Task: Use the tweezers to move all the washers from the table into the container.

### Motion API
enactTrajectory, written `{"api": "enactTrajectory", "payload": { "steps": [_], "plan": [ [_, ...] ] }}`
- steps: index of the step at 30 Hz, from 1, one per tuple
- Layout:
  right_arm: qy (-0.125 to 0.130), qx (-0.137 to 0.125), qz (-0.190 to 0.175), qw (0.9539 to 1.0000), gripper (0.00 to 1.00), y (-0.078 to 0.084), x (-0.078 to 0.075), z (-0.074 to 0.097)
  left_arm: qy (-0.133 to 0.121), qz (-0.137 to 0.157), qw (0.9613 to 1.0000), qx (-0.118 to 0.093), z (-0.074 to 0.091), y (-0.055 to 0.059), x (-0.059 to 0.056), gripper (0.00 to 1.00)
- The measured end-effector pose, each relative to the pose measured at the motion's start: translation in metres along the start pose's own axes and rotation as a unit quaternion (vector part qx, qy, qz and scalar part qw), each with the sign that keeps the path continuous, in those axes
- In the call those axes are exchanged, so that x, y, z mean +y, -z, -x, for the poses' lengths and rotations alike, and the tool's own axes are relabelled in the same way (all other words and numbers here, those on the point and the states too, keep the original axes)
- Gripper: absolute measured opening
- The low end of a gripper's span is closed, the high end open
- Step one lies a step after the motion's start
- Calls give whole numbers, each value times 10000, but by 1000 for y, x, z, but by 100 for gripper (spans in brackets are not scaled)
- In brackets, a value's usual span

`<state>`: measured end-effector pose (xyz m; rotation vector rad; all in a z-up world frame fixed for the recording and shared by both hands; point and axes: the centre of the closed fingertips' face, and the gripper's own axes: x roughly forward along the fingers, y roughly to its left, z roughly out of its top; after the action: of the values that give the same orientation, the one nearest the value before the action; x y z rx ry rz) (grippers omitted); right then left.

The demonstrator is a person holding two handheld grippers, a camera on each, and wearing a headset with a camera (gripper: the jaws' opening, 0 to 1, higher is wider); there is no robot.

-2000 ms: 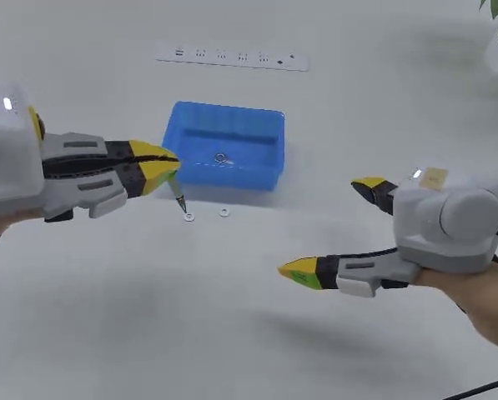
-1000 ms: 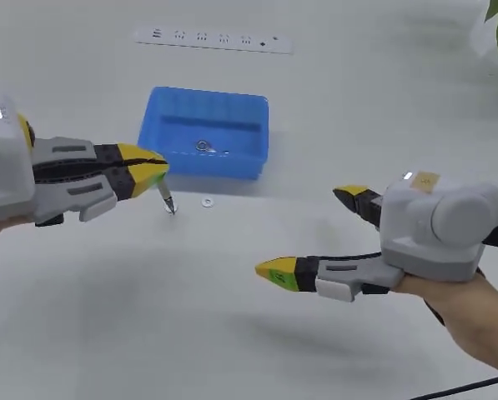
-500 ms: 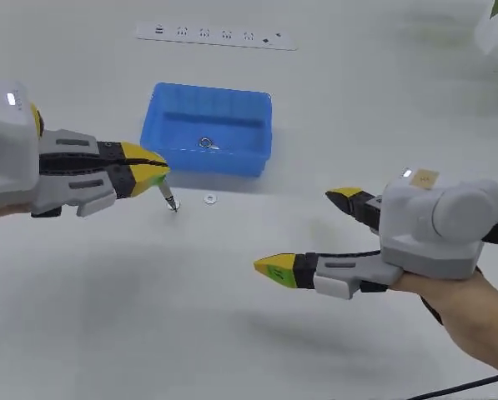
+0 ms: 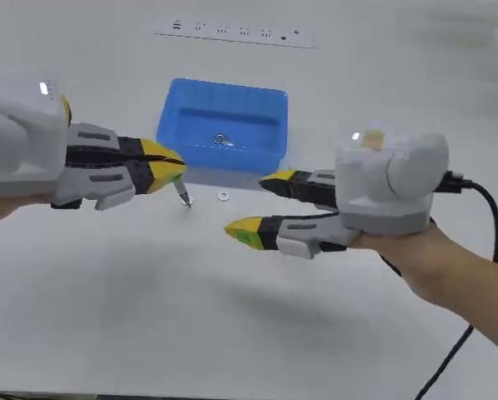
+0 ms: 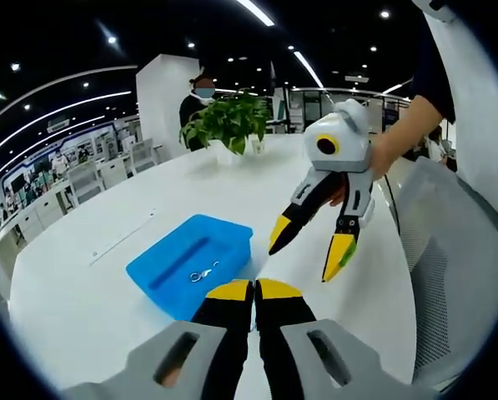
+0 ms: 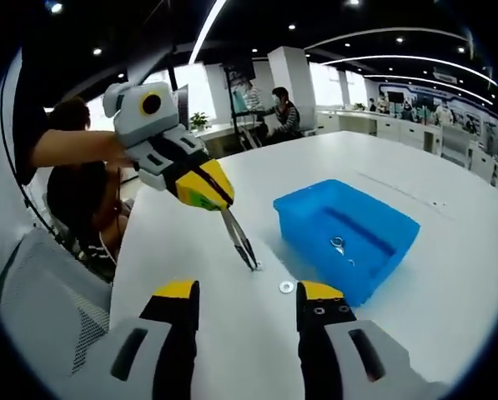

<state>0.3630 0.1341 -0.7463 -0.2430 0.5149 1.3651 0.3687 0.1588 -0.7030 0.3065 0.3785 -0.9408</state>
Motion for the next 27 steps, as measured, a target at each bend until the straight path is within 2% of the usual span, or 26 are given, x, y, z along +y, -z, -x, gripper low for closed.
{"api": "enactTrajectory", "payload": {
  "steps": [4,8,11,15,21,27],
  "plan": [
    [-365,232,587,9973,41,-9,4,-28,-17,28,10000,18,-1,1,2,5],
    [-612,425,942,9928,32,-11,5,-45,1,31,10000,52,0,2,5,5],
    [-802,459,1018,9905,25,-12,7,-51,24,2,10000,95,1,3,6,5],
    [-991,593,1160,9865,23,-9,4,-54,70,-18,9999,110,0,3,5,5],
    [-1115,609,1233,9842,14,-9,4,-56,220,-70,9997,46,-6,0,-3,5],
    [-1154,741,1500,9791,13,-5,6,-56,284,-149,9994,106,-8,-1,-5,5]
  ]
}}
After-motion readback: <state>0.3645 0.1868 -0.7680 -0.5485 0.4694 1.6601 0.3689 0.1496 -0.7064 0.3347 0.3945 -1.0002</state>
